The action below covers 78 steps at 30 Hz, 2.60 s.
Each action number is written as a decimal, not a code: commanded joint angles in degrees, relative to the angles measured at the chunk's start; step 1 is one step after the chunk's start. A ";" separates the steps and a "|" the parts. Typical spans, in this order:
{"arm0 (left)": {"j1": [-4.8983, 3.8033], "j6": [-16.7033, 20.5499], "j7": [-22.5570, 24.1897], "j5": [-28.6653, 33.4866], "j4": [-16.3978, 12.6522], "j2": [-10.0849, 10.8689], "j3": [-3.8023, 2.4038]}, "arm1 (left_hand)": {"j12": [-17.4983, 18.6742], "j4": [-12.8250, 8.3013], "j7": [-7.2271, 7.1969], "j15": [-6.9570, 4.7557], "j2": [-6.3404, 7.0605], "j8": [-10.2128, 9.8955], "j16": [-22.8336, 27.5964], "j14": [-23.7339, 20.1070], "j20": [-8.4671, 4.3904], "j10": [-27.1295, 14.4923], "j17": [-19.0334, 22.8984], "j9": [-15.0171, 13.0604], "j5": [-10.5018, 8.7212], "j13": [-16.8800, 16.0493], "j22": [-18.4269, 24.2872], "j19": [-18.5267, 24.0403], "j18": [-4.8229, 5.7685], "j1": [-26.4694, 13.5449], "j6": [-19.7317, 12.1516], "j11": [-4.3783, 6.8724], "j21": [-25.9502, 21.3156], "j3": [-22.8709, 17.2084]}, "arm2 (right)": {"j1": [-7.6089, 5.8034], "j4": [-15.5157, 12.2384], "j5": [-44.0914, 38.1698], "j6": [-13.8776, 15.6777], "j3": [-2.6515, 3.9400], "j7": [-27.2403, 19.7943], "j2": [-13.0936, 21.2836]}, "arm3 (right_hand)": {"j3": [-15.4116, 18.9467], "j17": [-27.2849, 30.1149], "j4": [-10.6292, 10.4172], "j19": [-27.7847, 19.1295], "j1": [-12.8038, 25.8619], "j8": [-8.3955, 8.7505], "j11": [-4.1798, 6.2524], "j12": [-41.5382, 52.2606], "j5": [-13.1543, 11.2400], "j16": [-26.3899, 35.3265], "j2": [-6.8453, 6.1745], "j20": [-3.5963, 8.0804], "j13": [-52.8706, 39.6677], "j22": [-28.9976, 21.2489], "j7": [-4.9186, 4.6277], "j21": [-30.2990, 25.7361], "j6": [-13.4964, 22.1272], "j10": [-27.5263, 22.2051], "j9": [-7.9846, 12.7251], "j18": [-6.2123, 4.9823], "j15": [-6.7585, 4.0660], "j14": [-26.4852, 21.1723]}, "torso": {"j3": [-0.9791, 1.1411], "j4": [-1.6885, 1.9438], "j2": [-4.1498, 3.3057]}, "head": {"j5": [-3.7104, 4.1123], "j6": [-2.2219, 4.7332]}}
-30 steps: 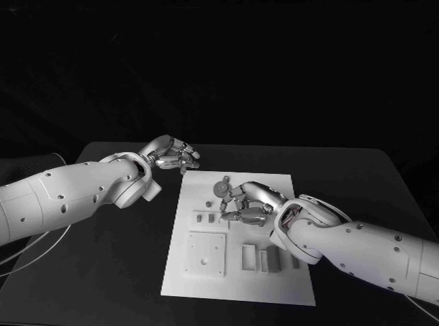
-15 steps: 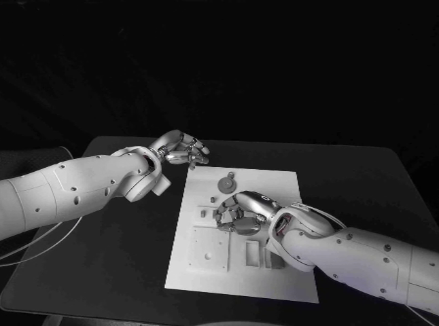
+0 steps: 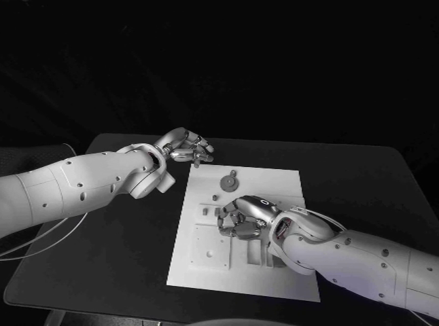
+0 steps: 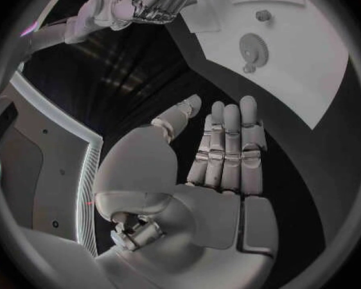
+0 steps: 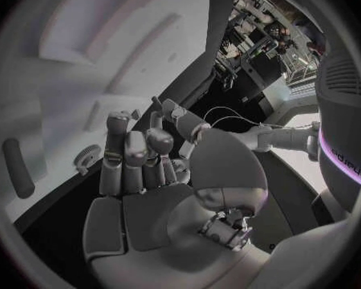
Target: Assemble the parts on the task board
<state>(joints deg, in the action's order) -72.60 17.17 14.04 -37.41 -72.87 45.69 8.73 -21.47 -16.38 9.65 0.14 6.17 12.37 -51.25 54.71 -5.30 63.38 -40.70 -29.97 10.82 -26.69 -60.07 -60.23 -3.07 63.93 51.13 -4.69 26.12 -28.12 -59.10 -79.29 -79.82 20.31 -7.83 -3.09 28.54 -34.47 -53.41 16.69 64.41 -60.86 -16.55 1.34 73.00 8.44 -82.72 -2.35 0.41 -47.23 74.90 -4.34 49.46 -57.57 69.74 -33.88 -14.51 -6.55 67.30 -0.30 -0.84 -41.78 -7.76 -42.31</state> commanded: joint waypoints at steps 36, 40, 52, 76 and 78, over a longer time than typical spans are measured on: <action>-0.06 0.17 0.21 0.25 -0.04 -0.22 -0.04 | 0.38 0.08 0.31 0.02 -0.24 0.43 -0.05 0.54 -0.14 0.19 -0.53 0.14 -0.21 0.02 -0.43 -0.69 -1.26 0.35 -0.01 0.30 -0.16 0.51 | 1.34 1.93 -2.72 -2.01 -1.18 -0.12 -1.00 | -0.31 -0.17 -0.12 0.14 0.34 0.07 -0.25 0.04 0.27 -0.34 0.14 0.13 -0.16 1.08 -1.00 0.32 -0.50 -0.25 -0.08 -0.49 -0.30 0.07 | 0.04 0.01 -0.04 | -0.69 -0.52; -0.06 0.14 0.22 0.24 -0.06 -0.22 -0.04 | 0.39 0.08 0.31 0.02 -0.24 0.44 -0.06 0.54 -0.15 0.19 -0.56 0.14 -0.21 0.03 -0.45 -0.69 -1.26 0.35 -0.01 0.30 -0.15 0.52 | 1.45 2.27 -2.86 -2.05 -1.19 -0.14 -1.16 | -0.31 -0.17 -0.12 0.13 0.35 0.09 -0.25 0.04 0.26 -0.35 0.15 0.13 -0.17 1.08 -1.00 0.32 -0.50 -0.25 -0.08 -0.49 -0.30 0.06 | 0.04 0.02 -0.04 | -0.74 -0.55; -0.07 0.15 0.18 0.18 -0.09 -0.16 -0.05 | 0.42 0.08 0.31 0.01 -0.27 0.46 -0.07 0.51 -0.16 0.20 -0.64 0.15 -0.19 0.03 -0.50 -0.69 -1.26 0.40 -0.02 0.30 -0.15 0.53 | 1.52 2.76 -3.00 -2.27 -1.21 -0.21 -1.21 | -0.32 -0.18 -0.11 0.11 0.38 0.11 -0.26 0.04 0.26 -0.36 0.16 0.13 -0.19 1.09 -1.01 0.32 -0.50 -0.26 -0.09 -0.49 -0.28 0.04 | 0.00 -0.01 -0.02 | -1.08 -0.91; -0.07 0.17 0.16 0.14 0.05 -0.11 -0.05 | 0.47 0.07 0.31 -0.01 -0.31 0.50 -0.08 0.48 -0.17 0.23 -0.76 0.18 -0.18 0.02 -0.59 -0.67 -1.25 0.50 -0.04 0.30 -0.15 0.53 | 1.52 2.77 -6.30 -5.68 -1.37 0.85 -1.15 | -0.20 -0.21 -0.05 -0.06 0.50 0.20 -0.29 0.03 -0.02 -0.37 -0.09 0.11 -0.24 1.10 -1.03 0.32 -0.49 -0.31 -0.09 -0.49 -0.23 -0.08 | 0.06 -0.05 0.01 | -1.24 -1.15; -0.07 0.17 0.15 0.14 0.08 -0.13 -0.05 | 0.47 0.07 0.31 -0.01 -0.31 0.50 -0.08 0.48 -0.17 0.23 -0.77 0.18 -0.18 0.02 -0.60 -0.67 -1.25 0.51 -0.04 0.30 -0.16 0.53 | 1.52 2.75 -6.32 -5.70 -1.38 0.87 -1.15 | -0.19 -0.22 -0.04 -0.08 0.50 0.21 -0.29 0.02 -0.05 -0.37 -0.14 0.10 -0.25 1.11 -1.03 0.32 -0.49 -0.32 -0.09 -0.49 -0.22 -0.09 | 0.05 -0.06 0.01 | -1.25 -1.16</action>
<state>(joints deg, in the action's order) -72.61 17.17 13.88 -37.44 -72.71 45.64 8.73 -21.28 -16.22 9.59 0.13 5.95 12.60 -51.25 54.72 -5.49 63.39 -41.37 -29.88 10.82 -26.70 -60.59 -60.60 -3.05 64.16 51.27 -4.69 26.11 -27.97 -57.82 -76.50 -84.44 17.23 -9.00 -2.76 27.36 -34.56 -53.54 16.60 64.37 -60.86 -16.07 1.19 73.00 8.42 -82.72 -2.35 0.38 -47.41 75.02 -4.37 49.46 -57.53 69.61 -34.01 -14.10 -6.49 67.23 -0.24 -0.90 -41.78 -9.00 -43.46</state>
